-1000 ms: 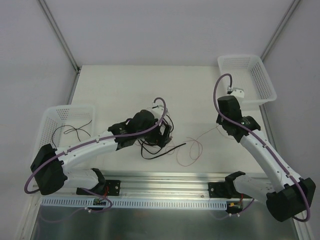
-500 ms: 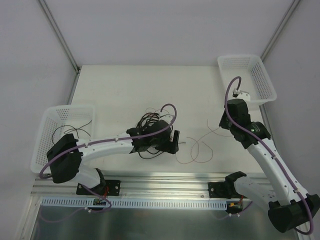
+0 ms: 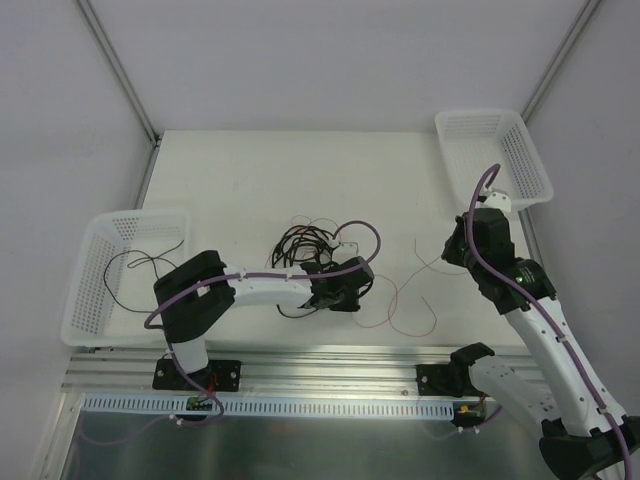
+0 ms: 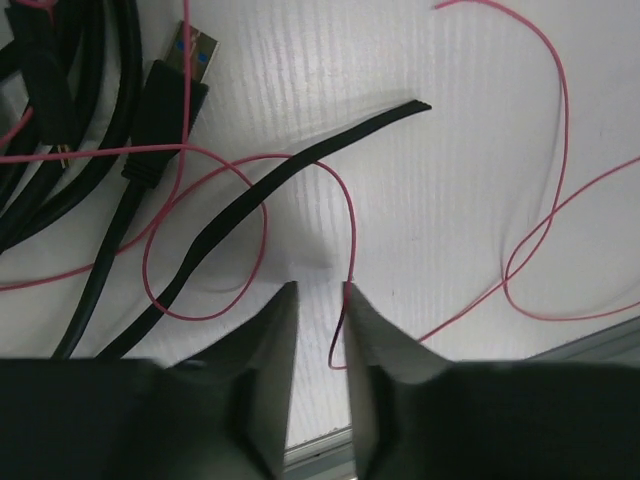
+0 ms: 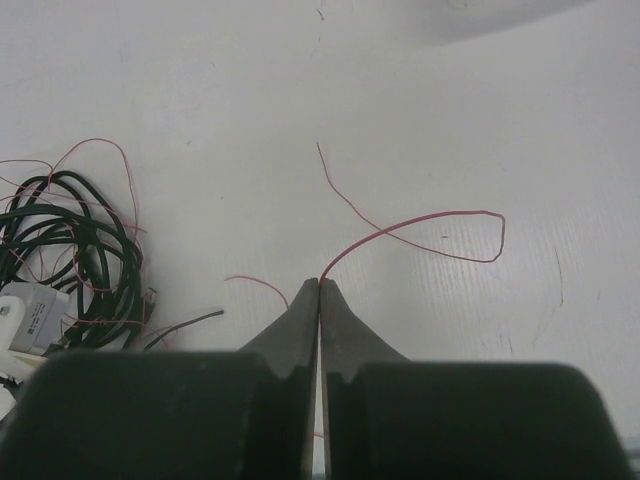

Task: Untangle the cables

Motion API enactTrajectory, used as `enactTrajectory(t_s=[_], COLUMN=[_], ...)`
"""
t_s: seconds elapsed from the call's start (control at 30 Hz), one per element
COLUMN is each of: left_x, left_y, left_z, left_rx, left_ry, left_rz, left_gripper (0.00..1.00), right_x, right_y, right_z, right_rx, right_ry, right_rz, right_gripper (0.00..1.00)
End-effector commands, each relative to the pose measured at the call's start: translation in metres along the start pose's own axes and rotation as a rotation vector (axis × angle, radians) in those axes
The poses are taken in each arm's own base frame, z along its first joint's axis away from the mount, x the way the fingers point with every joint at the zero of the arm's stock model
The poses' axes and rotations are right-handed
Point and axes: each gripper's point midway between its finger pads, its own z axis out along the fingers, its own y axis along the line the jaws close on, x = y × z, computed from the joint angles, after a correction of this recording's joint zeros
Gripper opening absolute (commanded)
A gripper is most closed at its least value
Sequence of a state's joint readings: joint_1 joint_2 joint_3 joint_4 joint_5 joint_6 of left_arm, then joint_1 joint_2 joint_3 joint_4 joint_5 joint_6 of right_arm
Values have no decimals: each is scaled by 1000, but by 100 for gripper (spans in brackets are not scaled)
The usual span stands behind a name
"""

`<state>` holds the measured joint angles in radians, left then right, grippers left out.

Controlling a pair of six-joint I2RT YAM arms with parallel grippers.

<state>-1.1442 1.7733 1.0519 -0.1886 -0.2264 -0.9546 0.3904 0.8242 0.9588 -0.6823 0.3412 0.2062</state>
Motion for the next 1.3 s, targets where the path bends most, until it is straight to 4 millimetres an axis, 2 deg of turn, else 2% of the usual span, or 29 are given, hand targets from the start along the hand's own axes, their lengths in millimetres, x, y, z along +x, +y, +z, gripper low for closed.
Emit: enactTrajectory(t_s=[0.0, 0.03, 0.07, 0.1, 0.13, 0.2, 0.23, 0.27, 0.33, 0.37, 0.5, 0.53, 0.57, 0.63, 0.67, 0.73, 0.77, 0.8, 0.87, 0.9, 0.97, 1.0, 1.03, 1.07, 1.1, 1.13, 1.17, 1.27], left_x=[-17, -18, -24, -27, -32, -49, -56, -66, -73, -78, -76, -72, -69, -65, -64, -62, -62, -63, -60, -59, -55, -55, -55, -56, -58, -63, -67, -80], left_y=[-2, 1, 3, 8, 23, 33, 59, 67, 91, 108, 140, 145, 144, 143, 142, 141, 142, 148, 162, 169, 180, 180, 177, 174, 172, 167, 162, 147], left_z=[-7, -9, -19, -24, -32, -54, -65, -78, -91, -98, -100, -98, -97, -95, -94, -94, -94, -94, -92, -90, -86, -86, -86, -88, -90, -93, -98, -115], left_rx=[-16, -26, -25, -44, -99, -134, -231, -255, -322, -342, -352, -355, -337, -325, -319, -299, -296, -297, -320, -329, -337, -333, -320, -308, -295, -278, -250, -173], left_ry=[-70, -79, -97, -114, -137, -194, -209, -234, -240, -234, -182, -164, -143, -123, -111, -89, -83, -71, -49, -34, 4, 10, 14, 8, 4, -9, -23, -67], left_rz=[-20, -3, 2, 14, 66, 119, 180, 186, 216, 191, 129, 124, 119, 120, 127, 141, 141, 137, 133, 128, 99, 102, 103, 102, 110, 115, 116, 142], left_gripper=[17, 4, 0, 0, 0, 0, 0, 0, 0, 0, 3, 4, 7, 20, 24, 28, 27, 26, 17, 14, 12, 14, 18, 28, 32, 37, 52, 75], right_x=[-2, -1, -2, -3, -4, -9, -10, -13, -18, -20, -32, -41, -45, -53, -64, -77, -94, -102, -120, -137, -160, -180, -189, -198, -215, -222, -231, -265], right_y=[-1, -4, -5, -7, -13, -19, -25, -28, -34, -34, -23, -19, -17, -12, -10, -9, -6, -6, -5, -4, 1, 5, 6, 7, 8, 8, 9, 9], right_z=[-5, -5, -6, -7, -7, -10, -11, -13, -17, -19, -23, -27, -28, -28, -33, -32, -39, -42, -43, -52, -60, -65, -67, -67, -69, -66, -65, -61], right_rx=[-9, 3, 11, 20, 49, 74, 104, 117, 144, 145, 97, 81, 75, 68, 64, 87, 85, 91, 107, 105, 93, 88, 90, 96, 112, 123, 128, 148], right_ry=[-12, -12, -18, -23, -29, -49, -58, -69, -85, -90, -96, -111, -115, -117, -139, -158, -191, -204, -225, -264, -320, -367, -387, -404, -444, -458, -480, -574], right_rz=[18, 13, 9, 1, -5, -19, -25, -27, -39, -40, -50, -54, -60, -77, -92, -112, -121, -120, -129, -120, -108, -104, -102, -103, -98, -102, -99, -80], right_gripper=[1, 1, 1, 1, 1, 1, 1, 1, 1, 1, 1, 1, 1, 1, 1, 1, 1, 1, 1, 1, 1, 1, 1, 1, 1, 1, 1, 1])
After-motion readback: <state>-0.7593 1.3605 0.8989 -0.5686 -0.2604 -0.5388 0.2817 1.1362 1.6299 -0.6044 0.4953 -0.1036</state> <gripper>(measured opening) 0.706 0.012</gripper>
